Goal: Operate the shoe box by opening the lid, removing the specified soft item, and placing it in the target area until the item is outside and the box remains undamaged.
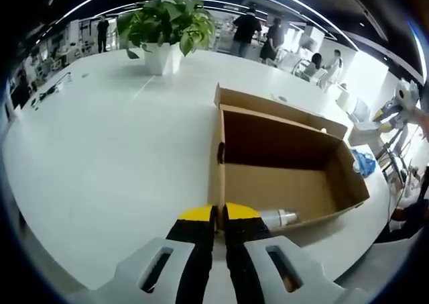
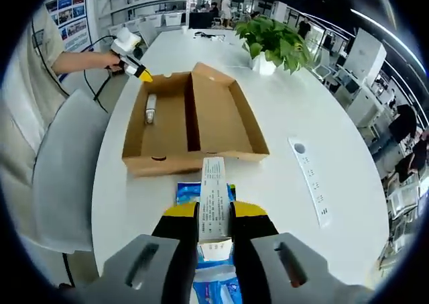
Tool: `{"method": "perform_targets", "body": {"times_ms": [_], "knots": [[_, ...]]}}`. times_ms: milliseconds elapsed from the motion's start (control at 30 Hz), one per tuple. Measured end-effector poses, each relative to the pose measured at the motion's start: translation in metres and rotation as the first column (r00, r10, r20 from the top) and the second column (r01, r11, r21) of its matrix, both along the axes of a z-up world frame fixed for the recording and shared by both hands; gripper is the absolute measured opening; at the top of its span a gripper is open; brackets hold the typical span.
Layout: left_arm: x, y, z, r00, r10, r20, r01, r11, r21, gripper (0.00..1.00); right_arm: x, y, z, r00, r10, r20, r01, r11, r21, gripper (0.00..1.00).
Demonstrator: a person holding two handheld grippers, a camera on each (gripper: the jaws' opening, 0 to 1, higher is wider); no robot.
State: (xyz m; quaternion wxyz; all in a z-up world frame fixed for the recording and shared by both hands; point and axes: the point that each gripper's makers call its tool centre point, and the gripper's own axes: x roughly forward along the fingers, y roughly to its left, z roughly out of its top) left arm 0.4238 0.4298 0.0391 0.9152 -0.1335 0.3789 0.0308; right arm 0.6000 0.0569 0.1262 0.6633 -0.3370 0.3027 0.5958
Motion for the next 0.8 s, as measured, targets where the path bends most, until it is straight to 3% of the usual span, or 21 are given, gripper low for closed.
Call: {"method": "perform_targets", "body": {"times_ms": [800], "knots": [[0.001,0.001,0.000,1.000,0.001,0.000,-0.001,1.000,0.011,0.02,0.049,-0.060,-0.024,0.996,-0.076,0.043,0.080,0.991,-0.110,0.15]]}}
